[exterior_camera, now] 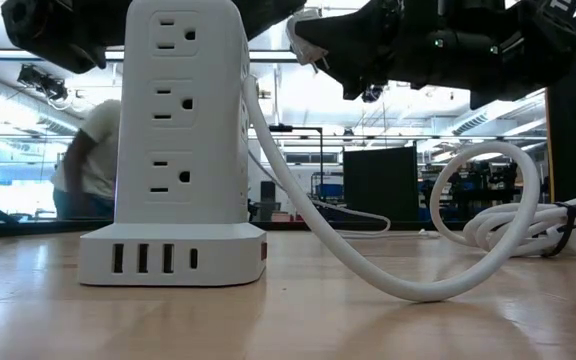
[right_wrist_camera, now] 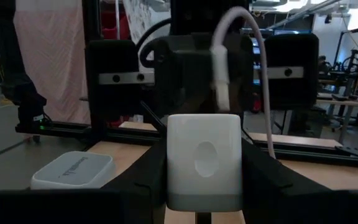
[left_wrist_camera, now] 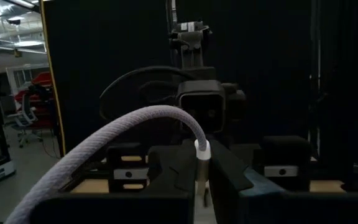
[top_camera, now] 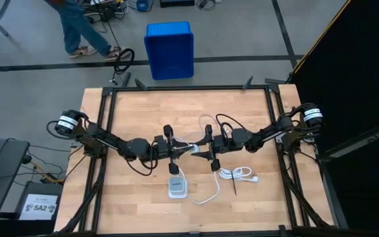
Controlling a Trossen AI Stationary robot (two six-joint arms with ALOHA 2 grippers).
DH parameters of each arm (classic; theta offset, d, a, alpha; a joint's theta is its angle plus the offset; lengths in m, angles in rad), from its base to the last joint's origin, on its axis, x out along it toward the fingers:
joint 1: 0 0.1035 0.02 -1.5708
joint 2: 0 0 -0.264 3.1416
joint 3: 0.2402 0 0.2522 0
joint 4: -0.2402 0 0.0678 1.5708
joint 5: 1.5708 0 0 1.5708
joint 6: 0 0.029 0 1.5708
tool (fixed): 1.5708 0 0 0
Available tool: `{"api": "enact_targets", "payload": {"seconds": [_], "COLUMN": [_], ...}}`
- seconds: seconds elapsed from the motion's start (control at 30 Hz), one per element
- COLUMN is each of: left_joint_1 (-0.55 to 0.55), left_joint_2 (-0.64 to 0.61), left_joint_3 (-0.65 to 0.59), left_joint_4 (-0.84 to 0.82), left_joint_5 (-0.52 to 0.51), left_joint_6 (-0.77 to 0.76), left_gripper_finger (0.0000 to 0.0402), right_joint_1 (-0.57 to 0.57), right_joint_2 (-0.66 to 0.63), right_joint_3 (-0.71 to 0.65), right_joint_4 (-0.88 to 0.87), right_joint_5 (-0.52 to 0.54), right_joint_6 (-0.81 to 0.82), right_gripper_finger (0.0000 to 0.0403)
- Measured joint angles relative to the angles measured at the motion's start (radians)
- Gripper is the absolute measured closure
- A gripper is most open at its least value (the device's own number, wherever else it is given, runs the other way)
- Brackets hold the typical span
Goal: Insert USB
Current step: Insert the white charger cable into the white charger adapter
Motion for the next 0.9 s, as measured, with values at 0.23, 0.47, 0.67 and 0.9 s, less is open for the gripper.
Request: {"api": "enact_targets", "payload": {"seconds": [0.23, 0.47, 0.67, 0.9], "left_joint_1": [-0.007, -0.007, -0.007, -0.008], "left_joint_2": [0.000, -0.001, -0.001, -0.002], "left_joint_3": [-0.001, -0.001, -0.001, 0.002], "left_joint_4": [-0.025, -0.032, -0.036, -0.036], "left_joint_5": [-0.023, -0.034, -0.041, -0.039], "left_joint_6": [-0.006, -0.008, -0.004, -0.008], "left_gripper_finger": [0.0400, 0.0400, 0.0400, 0.0400], "right_joint_1": [0.000, 0.001, 0.003, 0.008], "right_joint_2": [0.000, 0.000, 0.000, 0.002], "right_joint_3": [0.000, 0.000, 0.000, -0.002], "right_joint_4": [0.000, 0.007, 0.008, 0.060], "right_joint_5": [0.000, 0.000, -0.001, -0.011], "right_joint_6": [0.000, 0.000, 0.000, 0.000], "right_gripper_finger": [0.0289, 0.0289, 0.0289, 0.0290]}}
